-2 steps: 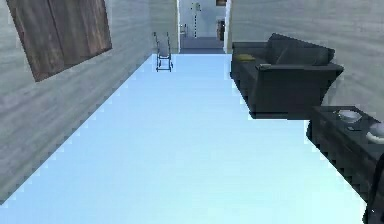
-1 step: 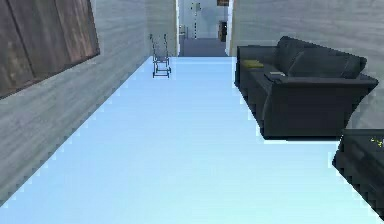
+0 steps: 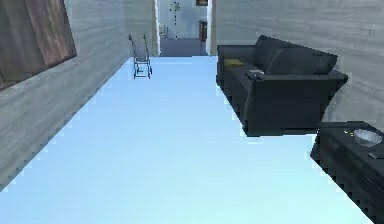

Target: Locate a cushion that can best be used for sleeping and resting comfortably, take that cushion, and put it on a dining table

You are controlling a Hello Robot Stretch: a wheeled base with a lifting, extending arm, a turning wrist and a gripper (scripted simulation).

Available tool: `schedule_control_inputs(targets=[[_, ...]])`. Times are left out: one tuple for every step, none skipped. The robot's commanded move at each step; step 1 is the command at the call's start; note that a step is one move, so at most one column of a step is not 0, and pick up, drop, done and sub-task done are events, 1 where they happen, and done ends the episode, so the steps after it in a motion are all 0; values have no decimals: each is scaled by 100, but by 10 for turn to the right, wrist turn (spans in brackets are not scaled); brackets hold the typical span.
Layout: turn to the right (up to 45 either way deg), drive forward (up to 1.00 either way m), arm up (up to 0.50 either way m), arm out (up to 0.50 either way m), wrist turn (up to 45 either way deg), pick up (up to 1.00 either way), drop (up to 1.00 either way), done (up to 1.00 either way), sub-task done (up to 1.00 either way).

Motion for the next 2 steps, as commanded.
schedule_control_inputs(targets=[[0,100,0,0,0,0,0,0,0],[0,100,0,0,0,0,0,0,0]])
